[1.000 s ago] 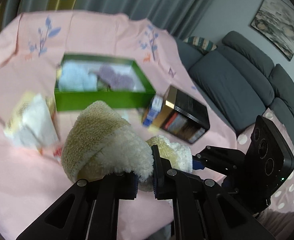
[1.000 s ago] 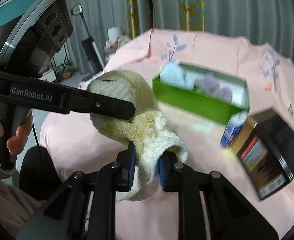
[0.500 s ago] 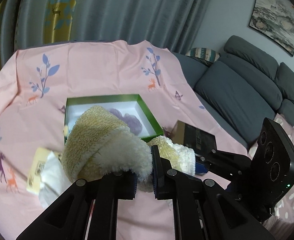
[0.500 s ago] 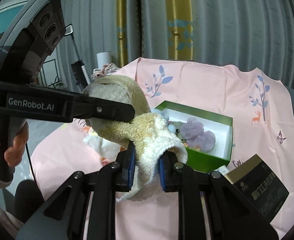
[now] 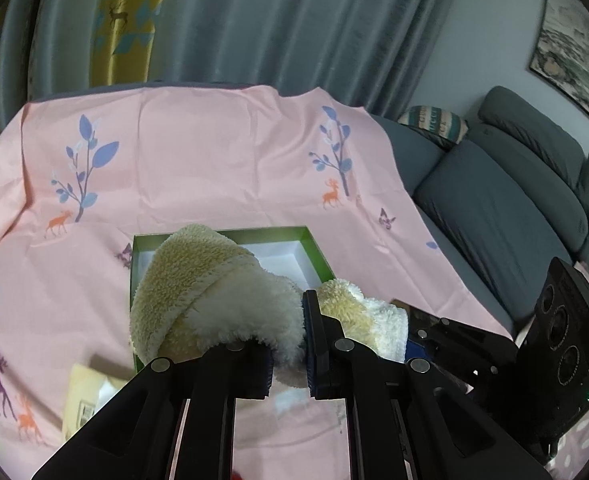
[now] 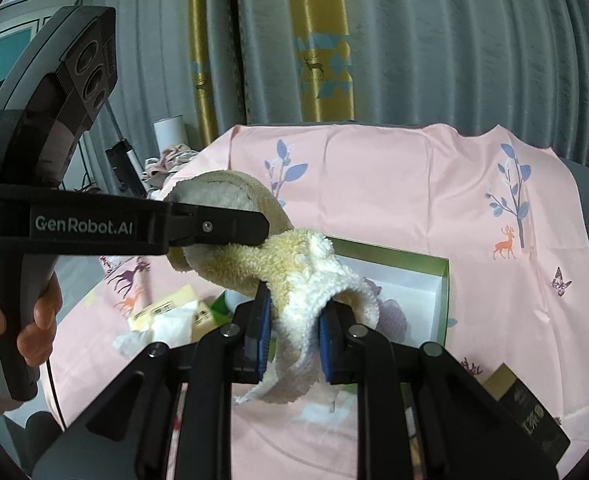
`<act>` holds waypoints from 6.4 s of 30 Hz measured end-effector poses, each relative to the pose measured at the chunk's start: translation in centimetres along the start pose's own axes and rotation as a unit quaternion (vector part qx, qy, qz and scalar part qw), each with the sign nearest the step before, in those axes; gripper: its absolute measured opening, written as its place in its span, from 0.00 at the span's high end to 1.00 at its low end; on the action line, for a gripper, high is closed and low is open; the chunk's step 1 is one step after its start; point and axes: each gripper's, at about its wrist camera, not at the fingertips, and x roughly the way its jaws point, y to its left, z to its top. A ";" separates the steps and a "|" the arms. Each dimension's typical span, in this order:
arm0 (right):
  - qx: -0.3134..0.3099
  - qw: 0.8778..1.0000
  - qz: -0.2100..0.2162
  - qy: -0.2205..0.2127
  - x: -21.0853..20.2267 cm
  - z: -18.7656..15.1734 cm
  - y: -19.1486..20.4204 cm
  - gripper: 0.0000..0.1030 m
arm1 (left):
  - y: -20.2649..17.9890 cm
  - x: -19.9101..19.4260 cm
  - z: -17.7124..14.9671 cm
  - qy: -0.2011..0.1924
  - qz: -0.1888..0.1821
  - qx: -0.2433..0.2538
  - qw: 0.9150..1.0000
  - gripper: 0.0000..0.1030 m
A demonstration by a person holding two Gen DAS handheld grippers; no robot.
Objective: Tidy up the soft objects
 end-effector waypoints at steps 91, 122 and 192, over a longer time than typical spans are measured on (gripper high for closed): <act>0.067 0.988 -0.069 0.118 8.3 -1.8 -4.5 0.16 | 2.3 10.8 1.1 0.101 0.190 0.079 0.973 0.15; -0.029 0.992 -0.079 0.090 -4.2 -8.3 6.1 0.06 | 1.0 -4.3 -12.8 0.051 0.130 0.018 0.990 0.14; 0.026 0.984 0.114 0.133 1.1 -14.9 10.4 0.66 | 4.1 -2.5 -19.5 0.078 0.037 -0.083 0.993 0.51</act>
